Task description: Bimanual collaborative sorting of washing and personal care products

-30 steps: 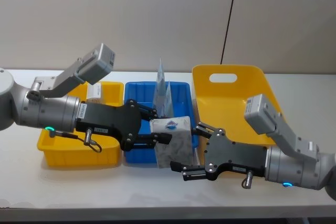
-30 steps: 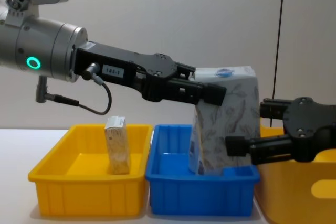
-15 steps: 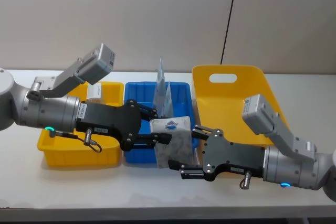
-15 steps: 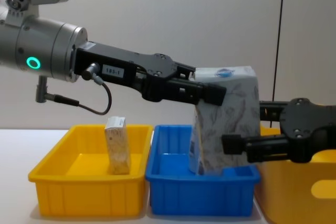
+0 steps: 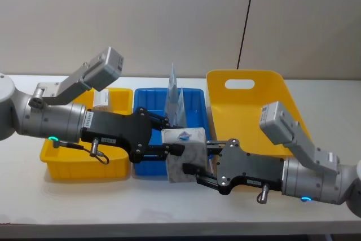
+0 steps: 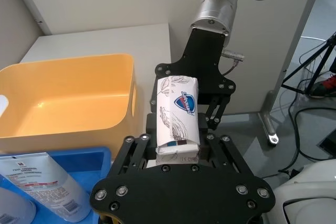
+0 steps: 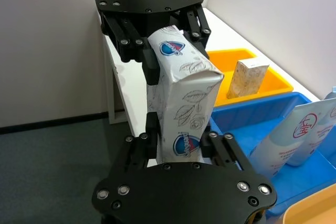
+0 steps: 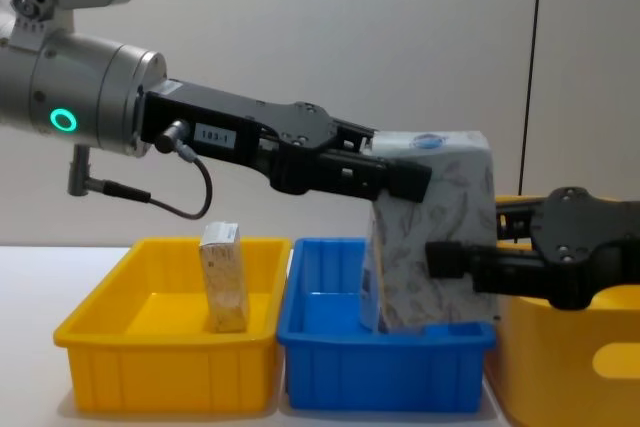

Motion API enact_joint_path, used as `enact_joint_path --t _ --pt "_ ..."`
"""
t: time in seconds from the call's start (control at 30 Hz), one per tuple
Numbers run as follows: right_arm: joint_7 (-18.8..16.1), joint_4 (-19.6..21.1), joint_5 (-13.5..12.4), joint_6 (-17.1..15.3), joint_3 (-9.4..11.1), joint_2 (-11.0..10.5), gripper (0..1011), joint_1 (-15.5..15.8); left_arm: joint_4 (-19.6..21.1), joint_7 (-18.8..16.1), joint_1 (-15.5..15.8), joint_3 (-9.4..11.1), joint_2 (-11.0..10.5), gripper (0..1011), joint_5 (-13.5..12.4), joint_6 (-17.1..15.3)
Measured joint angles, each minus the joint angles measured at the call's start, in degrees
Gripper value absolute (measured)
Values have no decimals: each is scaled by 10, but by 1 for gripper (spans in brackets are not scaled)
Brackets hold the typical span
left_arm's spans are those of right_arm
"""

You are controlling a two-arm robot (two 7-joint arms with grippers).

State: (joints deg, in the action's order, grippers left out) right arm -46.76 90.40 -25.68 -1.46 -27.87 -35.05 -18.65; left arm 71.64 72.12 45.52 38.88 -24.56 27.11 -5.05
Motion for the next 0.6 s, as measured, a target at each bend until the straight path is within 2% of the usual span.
enact_joint_path --t 0.13,0.3,0.4,0.5,0.6 --pt "0 0 0 0 0 0 349 0 0 -1 0 0 0 443 0 0" --pt "0 0 -2 0 -1 0 341 0 0 -1 0 0 0 618 0 0" --pt "0 1 -3 1 -1 -1 341 1 0 -1 0 0 0 671 0 0" --pt "2 2 -5 1 -1 -2 341 4 0 -1 0 0 0 794 0 0" --pt "5 2 -5 2 -1 -3 341 6 0 -1 0 0 0 863 0 0"
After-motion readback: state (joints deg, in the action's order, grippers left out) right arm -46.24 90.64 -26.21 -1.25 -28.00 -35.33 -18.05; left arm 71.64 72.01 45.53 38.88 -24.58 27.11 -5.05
